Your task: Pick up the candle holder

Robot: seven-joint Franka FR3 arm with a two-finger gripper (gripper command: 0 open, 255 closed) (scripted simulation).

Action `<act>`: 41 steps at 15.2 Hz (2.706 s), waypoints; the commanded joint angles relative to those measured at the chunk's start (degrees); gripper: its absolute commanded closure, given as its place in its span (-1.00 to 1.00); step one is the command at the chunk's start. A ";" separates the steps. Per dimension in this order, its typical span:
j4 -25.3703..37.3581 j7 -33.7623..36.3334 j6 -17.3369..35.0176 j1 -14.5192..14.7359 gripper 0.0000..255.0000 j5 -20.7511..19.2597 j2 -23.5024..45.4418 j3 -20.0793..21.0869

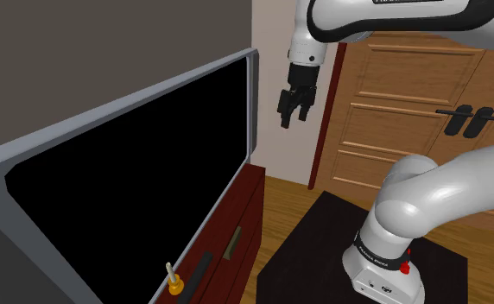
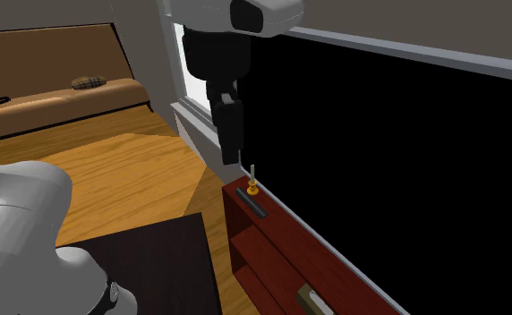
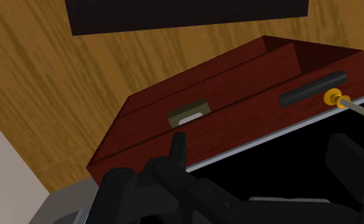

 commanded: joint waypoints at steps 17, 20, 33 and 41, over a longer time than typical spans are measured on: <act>-8.70 20.75 25.84 4.78 -1.00 8.58 14.39 19.36; -7.84 25.12 30.91 4.90 -1.00 8.51 19.89 23.11; 4.81 53.63 47.23 4.51 -1.00 -10.97 51.25 34.42; 19.96 69.83 48.19 14.60 -1.00 -25.97 71.08 28.34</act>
